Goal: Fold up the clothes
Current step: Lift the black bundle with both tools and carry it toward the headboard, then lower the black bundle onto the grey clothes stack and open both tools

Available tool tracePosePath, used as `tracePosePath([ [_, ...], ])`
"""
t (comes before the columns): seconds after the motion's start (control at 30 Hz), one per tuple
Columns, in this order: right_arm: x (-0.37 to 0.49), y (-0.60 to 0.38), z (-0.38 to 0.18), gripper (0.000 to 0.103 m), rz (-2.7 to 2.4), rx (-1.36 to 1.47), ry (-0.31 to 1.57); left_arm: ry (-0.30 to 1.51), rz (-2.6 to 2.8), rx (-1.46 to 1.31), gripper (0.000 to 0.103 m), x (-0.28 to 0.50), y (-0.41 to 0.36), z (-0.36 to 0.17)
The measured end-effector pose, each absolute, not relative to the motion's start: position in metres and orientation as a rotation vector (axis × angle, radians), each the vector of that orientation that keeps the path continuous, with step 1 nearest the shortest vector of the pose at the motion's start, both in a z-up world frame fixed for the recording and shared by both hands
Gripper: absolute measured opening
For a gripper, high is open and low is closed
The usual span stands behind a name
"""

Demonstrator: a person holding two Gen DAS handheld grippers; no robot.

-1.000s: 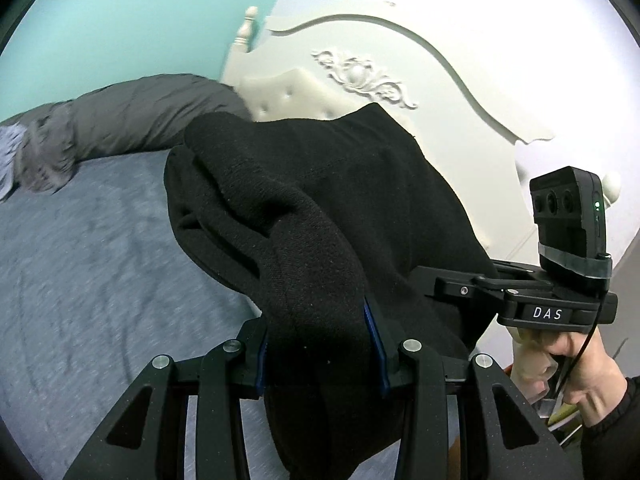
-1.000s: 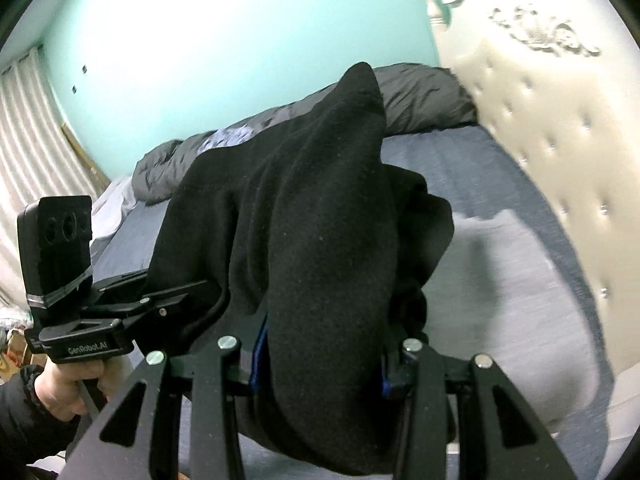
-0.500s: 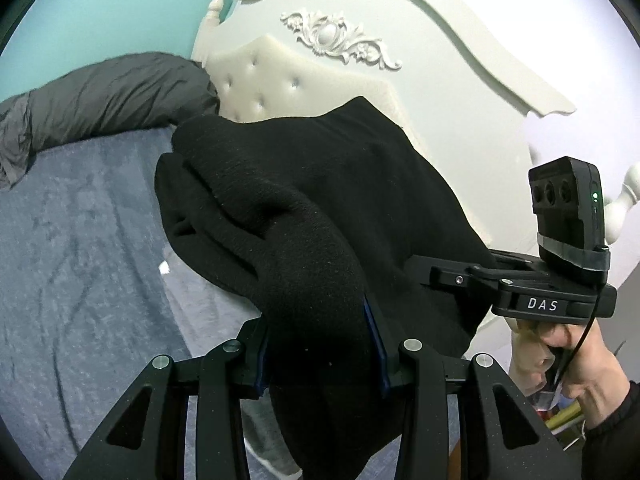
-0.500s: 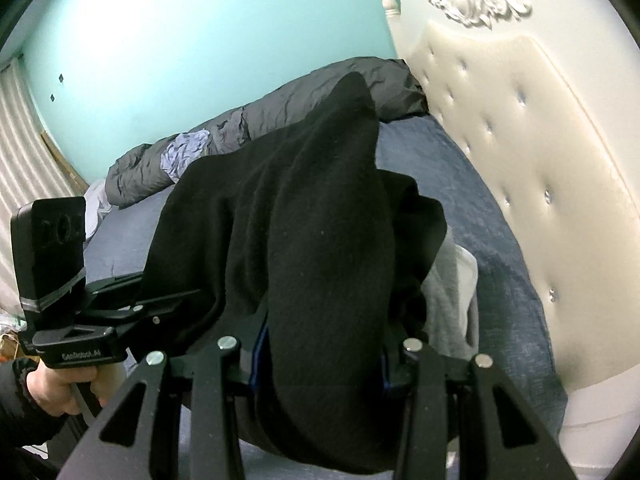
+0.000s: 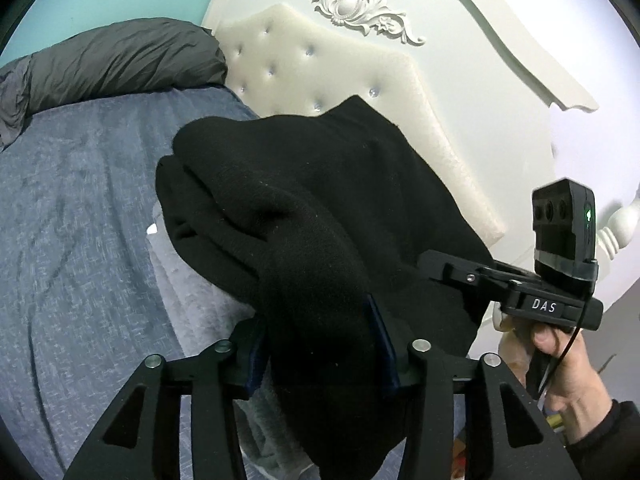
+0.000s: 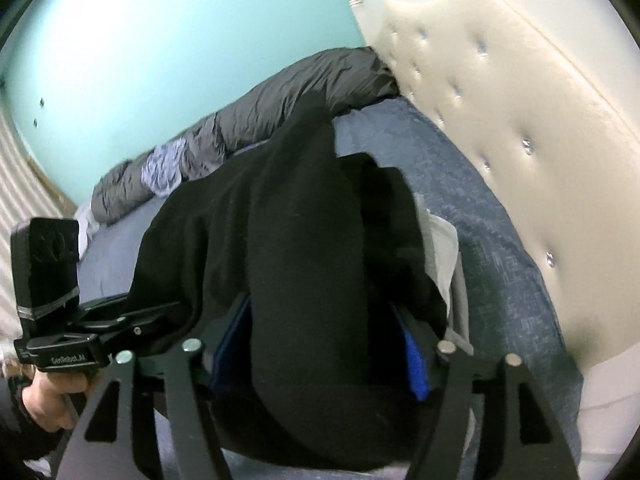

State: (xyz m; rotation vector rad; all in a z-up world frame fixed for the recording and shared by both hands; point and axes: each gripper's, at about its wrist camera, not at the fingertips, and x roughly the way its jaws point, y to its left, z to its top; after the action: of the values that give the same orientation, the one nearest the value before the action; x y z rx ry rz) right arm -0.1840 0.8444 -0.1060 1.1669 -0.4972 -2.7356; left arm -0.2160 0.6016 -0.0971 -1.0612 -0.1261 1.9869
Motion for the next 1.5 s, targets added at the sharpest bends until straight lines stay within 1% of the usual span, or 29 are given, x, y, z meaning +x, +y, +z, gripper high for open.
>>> tracePosePath([
  [0.07, -0.177, 0.848, -0.096, 0.069, -2.799, 1.125, -0.504, -0.107, 2.003, -1.046, 0.058, -0.216, 0.596, -0.089],
  [0.2, -0.160, 0.854, -0.072, 0.069, -2.926, 0.997, -0.529, -0.061, 2.079, -0.941, 0.061, -0.215, 0.582, -0.068],
  [0.27, -0.152, 0.849, -0.057, 0.069, -2.964, 0.902, -0.508, -0.058, 2.100, -0.920, 0.062, -0.222, 0.577, -0.062],
  [0.33, -0.151, 0.837, -0.046, 0.068, -2.972, 0.861, -0.430, -0.044, 2.122, -0.901, 0.062, -0.226, 0.576, -0.056],
  [0.37, -0.154, 0.830, -0.042, 0.062, -2.970, 0.862, -0.399, -0.025, 2.131, -0.889, 0.062, -0.227, 0.577, -0.054],
  [0.4, -0.159, 0.824, -0.041, 0.054, -2.960, 0.881, -0.387, -0.007, 2.139, -0.877, 0.062, -0.227, 0.578, -0.052],
  [0.47, -0.173, 0.812, -0.041, 0.051, -2.939, 0.944, -0.368, 0.002, 2.146, -0.889, 0.062, -0.240, 0.582, -0.054],
  [0.5, -0.181, 0.806, -0.042, 0.047, -2.942, 0.985, -0.338, -0.009, 2.143, -0.904, 0.062, -0.242, 0.580, -0.055],
  [0.57, -0.197, 0.797, -0.045, 0.044, -2.953, 1.062, -0.267, -0.012, 2.150, -0.912, 0.062, -0.246, 0.580, -0.056],
  [0.6, -0.202, 0.795, -0.047, 0.040, -2.955, 1.080, -0.249, 0.004, 2.159, -0.910, 0.062, -0.246, 0.580, -0.055],
  [0.67, -0.209, 0.798, -0.052, 0.034, -2.966, 1.111, -0.253, 0.048, 2.174, -0.917, 0.062, -0.250, 0.586, -0.059],
  [0.7, -0.212, 0.800, -0.058, 0.029, -2.968, 1.138, -0.259, 0.062, 2.172, -0.932, 0.062, -0.251, 0.589, -0.062],
  [0.73, -0.211, 0.802, -0.065, 0.027, -2.969, 1.174, -0.266, 0.076, 2.172, -0.948, 0.062, -0.256, 0.594, -0.067],
  [0.93, -0.199, 0.820, -0.100, 0.026, -2.983, 1.224, -0.385, 0.112, 2.177, -0.967, 0.062, -0.273, 0.615, -0.090],
  [1.07, -0.197, 0.826, -0.114, 0.026, -3.008, 1.231, -0.434, 0.125, 2.166, -0.982, 0.063, -0.280, 0.628, -0.103],
  [1.23, -0.198, 0.833, -0.133, 0.025, -3.034, 1.244, -0.554, 0.143, 2.134, -1.012, 0.063, -0.289, 0.637, -0.120],
  [1.37, -0.198, 0.826, -0.142, 0.025, -3.060, 1.273, -0.520, 0.144, 2.127, -1.034, 0.063, -0.290, 0.637, -0.128],
  [1.5, -0.198, 0.823, -0.137, 0.025, -3.037, 1.296, -0.491, 0.127, 2.136, -1.004, 0.063, -0.284, 0.627, -0.114],
])
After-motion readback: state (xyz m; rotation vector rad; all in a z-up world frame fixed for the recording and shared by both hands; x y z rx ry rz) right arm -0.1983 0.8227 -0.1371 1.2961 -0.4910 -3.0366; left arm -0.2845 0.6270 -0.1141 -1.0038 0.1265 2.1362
